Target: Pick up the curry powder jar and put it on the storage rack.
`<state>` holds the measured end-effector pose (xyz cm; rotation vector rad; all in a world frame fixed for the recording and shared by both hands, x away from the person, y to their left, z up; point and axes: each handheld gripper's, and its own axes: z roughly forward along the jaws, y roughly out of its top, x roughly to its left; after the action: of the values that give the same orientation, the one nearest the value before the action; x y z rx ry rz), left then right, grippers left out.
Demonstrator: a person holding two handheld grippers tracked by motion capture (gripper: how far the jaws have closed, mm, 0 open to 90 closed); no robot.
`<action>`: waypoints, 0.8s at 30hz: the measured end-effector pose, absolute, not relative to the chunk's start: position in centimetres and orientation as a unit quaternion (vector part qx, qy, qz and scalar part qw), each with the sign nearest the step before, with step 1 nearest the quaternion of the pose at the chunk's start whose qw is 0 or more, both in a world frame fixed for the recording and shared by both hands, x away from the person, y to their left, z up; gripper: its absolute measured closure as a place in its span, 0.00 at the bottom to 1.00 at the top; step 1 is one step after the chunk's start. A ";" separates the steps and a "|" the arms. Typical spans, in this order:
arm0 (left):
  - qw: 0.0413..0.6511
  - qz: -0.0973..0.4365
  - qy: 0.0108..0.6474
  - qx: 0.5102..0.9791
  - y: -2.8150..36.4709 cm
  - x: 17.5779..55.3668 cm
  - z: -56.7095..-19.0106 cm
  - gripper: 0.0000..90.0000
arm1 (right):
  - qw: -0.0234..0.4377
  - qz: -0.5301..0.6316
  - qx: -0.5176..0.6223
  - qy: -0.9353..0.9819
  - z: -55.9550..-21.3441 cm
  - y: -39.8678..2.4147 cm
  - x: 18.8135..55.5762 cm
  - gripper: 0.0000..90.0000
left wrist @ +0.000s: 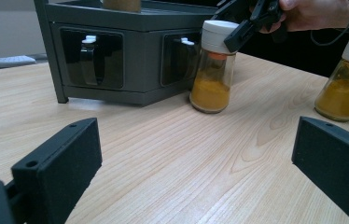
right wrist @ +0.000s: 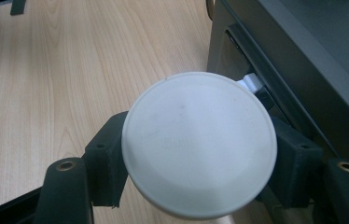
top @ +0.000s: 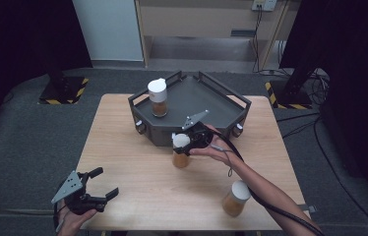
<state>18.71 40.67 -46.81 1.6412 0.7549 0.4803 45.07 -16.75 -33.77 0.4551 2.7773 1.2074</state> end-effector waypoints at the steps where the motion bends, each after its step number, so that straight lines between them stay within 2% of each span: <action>1: 0.594 0.206 0.325 0.706 40.7 18.7 -46.8 0.01 | 0.042 0.392 0.148 0.907 -33.7 -16.7 45.0 0.36; 14: 0.594 0.206 0.324 0.707 40.7 18.7 -46.8 0.01 | 0.044 0.386 0.150 0.909 -33.0 -16.7 44.5 0.37; 24: 0.593 0.199 0.325 0.709 40.6 18.9 -46.8 0.01 | 0.045 0.400 0.150 0.903 -30.7 -17.5 43.9 0.37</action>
<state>18.90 40.61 -46.75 1.6493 0.7553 0.4634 43.87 -17.55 -30.71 0.4579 2.7583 1.2223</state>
